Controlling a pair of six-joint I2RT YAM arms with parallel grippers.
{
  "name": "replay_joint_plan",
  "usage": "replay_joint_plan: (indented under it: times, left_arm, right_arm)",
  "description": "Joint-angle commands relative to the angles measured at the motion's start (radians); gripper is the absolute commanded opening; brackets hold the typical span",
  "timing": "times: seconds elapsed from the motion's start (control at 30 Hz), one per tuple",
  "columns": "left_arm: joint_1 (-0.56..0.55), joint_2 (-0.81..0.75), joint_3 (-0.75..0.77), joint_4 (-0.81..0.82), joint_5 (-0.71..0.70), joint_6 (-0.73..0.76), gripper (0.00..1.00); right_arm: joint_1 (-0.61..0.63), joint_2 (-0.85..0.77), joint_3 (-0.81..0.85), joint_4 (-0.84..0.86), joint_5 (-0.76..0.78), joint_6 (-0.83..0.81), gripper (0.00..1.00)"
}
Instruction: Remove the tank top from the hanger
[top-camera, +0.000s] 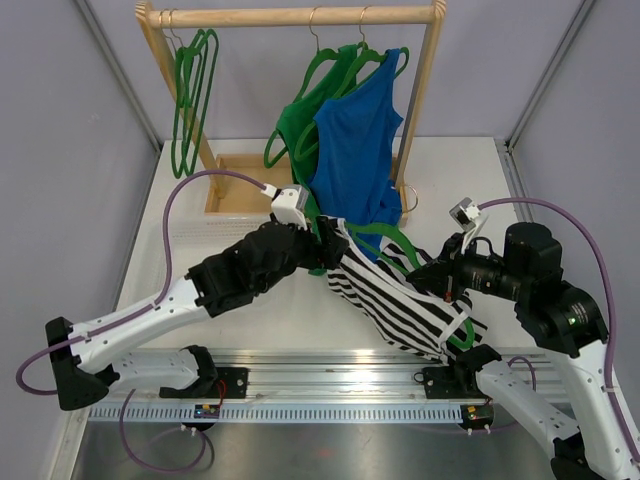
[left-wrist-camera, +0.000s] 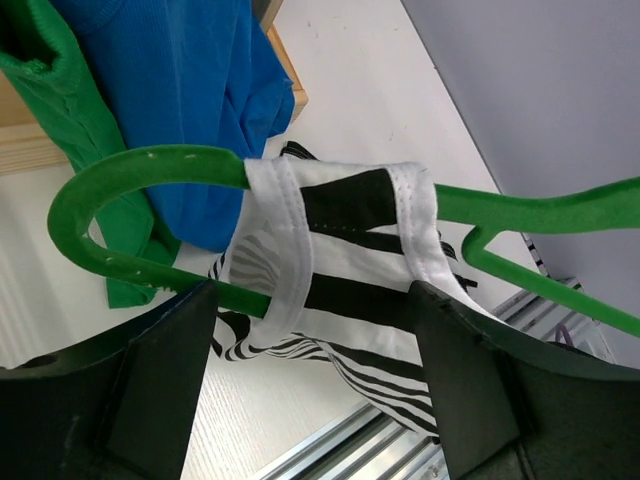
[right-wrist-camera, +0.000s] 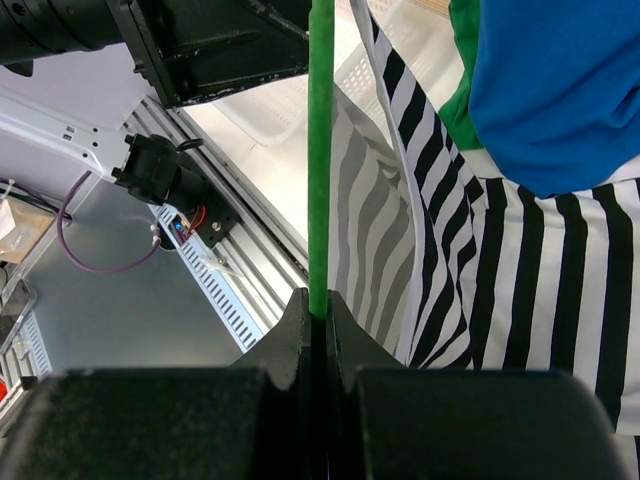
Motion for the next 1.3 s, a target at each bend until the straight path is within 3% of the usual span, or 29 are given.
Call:
replay_joint_plan:
  times: [0.0, 0.27, 0.4, 0.43, 0.6, 0.77, 1.1, 1.27]
  left_arm:
    - [-0.007, 0.025, 0.069, 0.080, -0.065, 0.021, 0.79]
    - [-0.030, 0.026, 0.069, 0.128, -0.032, 0.031, 0.84]
    - [-0.028, 0.043, 0.092, 0.084, -0.087, 0.034, 0.55]
    - [-0.028, 0.052, 0.093, 0.078, -0.096, 0.032, 0.42]
    - [-0.030, 0.066, 0.090, 0.081, -0.116, 0.034, 0.39]
    - [-0.028, 0.057, 0.095, 0.045, -0.167, 0.024, 0.00]
    - [-0.018, -0.046, 0.047, -0.148, -0.444, -0.086, 0.00]
    - [0.064, -0.095, 0.009, -0.267, -0.475, -0.202, 0.00]
  right_arm:
    - [0.003, -0.004, -0.008, 0.086, -0.023, -0.022, 0.00]
    - [0.003, -0.006, -0.024, 0.079, 0.031, -0.033, 0.00]
    - [0.005, -0.006, -0.020, 0.085, 0.026, -0.022, 0.00]
    - [0.003, -0.006, -0.022, 0.083, 0.026, -0.022, 0.00]
    - [0.005, -0.012, -0.030, 0.085, 0.015, -0.015, 0.00]
    - [0.003, -0.013, -0.037, 0.069, 0.066, -0.022, 0.00]
    - [0.005, -0.073, -0.076, 0.080, -0.032, -0.082, 0.00]
    - [0.005, -0.116, -0.080, 0.088, -0.121, -0.097, 0.00]
